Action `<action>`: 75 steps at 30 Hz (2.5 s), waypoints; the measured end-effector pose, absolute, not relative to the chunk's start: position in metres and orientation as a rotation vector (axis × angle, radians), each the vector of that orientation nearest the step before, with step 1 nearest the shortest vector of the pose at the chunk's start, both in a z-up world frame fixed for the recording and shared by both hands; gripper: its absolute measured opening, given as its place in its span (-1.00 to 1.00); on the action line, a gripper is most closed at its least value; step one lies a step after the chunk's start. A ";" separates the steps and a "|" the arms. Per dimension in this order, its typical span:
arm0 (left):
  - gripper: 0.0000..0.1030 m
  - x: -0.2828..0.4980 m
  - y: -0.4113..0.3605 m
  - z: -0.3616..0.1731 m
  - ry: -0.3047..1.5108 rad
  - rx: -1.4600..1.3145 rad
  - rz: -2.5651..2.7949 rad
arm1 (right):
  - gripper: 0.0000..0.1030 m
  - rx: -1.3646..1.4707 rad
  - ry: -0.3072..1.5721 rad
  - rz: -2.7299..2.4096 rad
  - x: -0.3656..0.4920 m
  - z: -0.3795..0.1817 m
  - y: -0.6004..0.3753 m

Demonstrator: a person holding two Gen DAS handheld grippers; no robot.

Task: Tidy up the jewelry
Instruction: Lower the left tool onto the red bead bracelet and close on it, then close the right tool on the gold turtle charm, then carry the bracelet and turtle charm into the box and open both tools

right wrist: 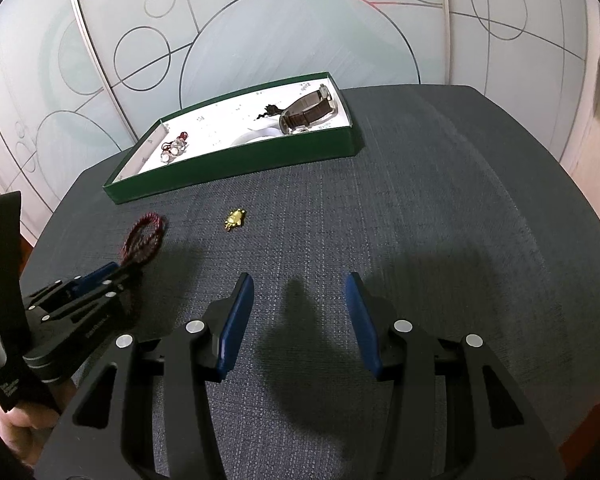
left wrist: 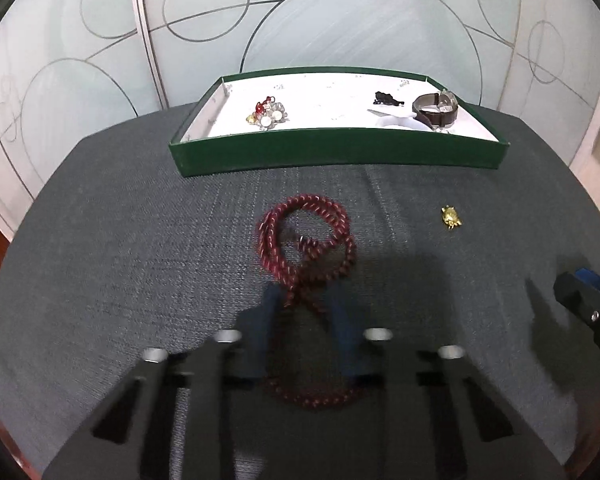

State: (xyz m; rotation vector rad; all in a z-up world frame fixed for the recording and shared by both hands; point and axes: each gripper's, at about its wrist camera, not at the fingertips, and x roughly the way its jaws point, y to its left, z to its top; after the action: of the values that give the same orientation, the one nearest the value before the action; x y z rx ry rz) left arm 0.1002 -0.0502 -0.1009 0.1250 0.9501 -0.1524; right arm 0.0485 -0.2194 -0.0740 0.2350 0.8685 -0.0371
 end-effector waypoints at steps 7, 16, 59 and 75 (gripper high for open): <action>-0.90 0.104 -0.028 -0.094 0.940 0.095 -0.123 | -0.08 0.226 0.870 -0.035 0.050 -0.076 -0.216; -0.90 0.112 0.003 -0.074 0.895 0.045 -0.076 | -0.08 0.201 0.885 -0.010 0.061 -0.079 -0.201; -0.89 0.125 0.039 -0.096 0.928 -0.052 -0.011 | -0.72 0.112 0.934 -0.058 0.109 -0.094 -0.199; -0.90 0.118 0.035 -0.060 0.863 -0.040 -0.026 | -0.72 0.145 0.882 -0.047 0.090 -0.073 -0.206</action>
State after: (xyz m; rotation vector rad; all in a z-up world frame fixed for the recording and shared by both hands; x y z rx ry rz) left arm 0.1178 0.0349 -0.0595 -0.0397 0.8630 -0.0261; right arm 0.0895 -0.2058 -0.0728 0.1451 0.8817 -0.0472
